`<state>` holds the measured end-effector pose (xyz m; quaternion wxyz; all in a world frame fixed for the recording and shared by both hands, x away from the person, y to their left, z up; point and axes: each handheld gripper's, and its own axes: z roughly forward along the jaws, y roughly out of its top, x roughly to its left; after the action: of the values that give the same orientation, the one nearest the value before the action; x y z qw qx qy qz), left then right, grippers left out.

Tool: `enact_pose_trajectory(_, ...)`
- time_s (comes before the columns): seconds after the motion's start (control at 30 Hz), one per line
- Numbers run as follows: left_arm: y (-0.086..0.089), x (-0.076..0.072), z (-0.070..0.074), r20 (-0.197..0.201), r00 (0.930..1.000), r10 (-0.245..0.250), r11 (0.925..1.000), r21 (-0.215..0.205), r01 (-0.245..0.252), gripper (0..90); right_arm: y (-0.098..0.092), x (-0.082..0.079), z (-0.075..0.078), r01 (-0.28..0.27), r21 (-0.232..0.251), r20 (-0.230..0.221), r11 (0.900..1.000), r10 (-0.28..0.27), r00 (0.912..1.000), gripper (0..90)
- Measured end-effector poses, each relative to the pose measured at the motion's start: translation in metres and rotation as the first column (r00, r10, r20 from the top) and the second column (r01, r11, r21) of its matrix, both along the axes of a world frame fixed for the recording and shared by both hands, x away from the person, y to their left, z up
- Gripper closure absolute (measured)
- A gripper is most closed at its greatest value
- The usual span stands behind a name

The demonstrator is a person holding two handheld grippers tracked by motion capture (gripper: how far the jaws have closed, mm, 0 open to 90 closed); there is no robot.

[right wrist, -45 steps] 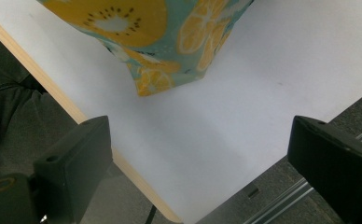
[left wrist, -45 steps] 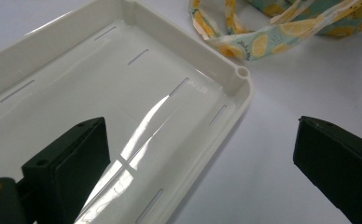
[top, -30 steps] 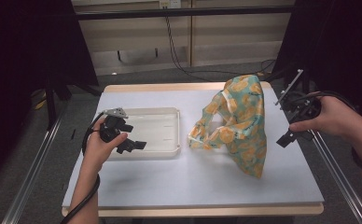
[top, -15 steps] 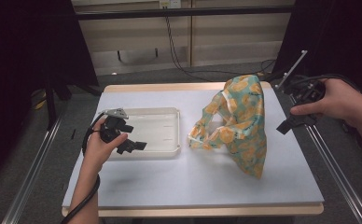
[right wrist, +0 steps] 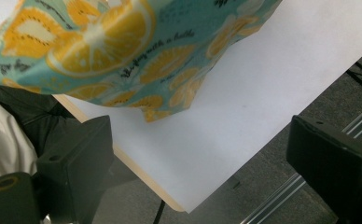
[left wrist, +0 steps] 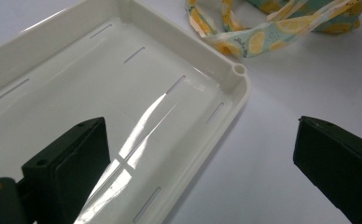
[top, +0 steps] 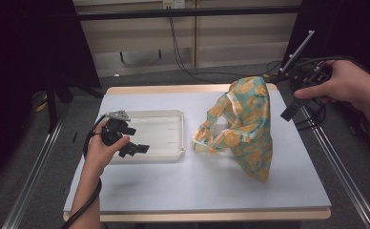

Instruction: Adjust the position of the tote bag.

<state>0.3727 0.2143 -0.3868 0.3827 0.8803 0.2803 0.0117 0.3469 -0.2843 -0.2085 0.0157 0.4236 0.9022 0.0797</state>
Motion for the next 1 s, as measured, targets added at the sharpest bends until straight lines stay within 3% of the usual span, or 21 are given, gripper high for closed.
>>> enact_pose_trajectory(0.27, -0.002, 0.001, -0.002, -0.007, 0.9999, -0.007, 1.0000, 0.001, 0.007, 3.5, 0.005, 0.011, 0.011, 0.029, 0.011, 0.011, 1.000, -0.029, 0.9995, 7.2)
enact_pose_trajectory(0.57, -0.005, 0.002, -0.003, -0.011, 0.9997, -0.023, 0.9997, -0.003, 0.023, 3.5, 0.023, 0.025, 0.021, 0.101, 0.033, 0.012, 0.994, -0.102, 0.9947, 7.2)
enact_pose_trajectory(0.7, -0.004, 0.002, -0.003, -0.008, 0.9998, -0.020, 0.9998, -0.001, 0.020, 3.5, 0.027, 0.030, 0.022, 0.109, 0.043, 0.021, 0.993, -0.110, 0.9937, 6.3)
enact_pose_trajectory(1.0, -0.003, 0.003, -0.004, -0.012, 0.9997, -0.020, 0.9998, -0.004, 0.020, 3.5, 0.043, 0.041, 0.019, 0.183, 0.047, 0.054, 0.982, -0.185, 0.9812, 5.9)
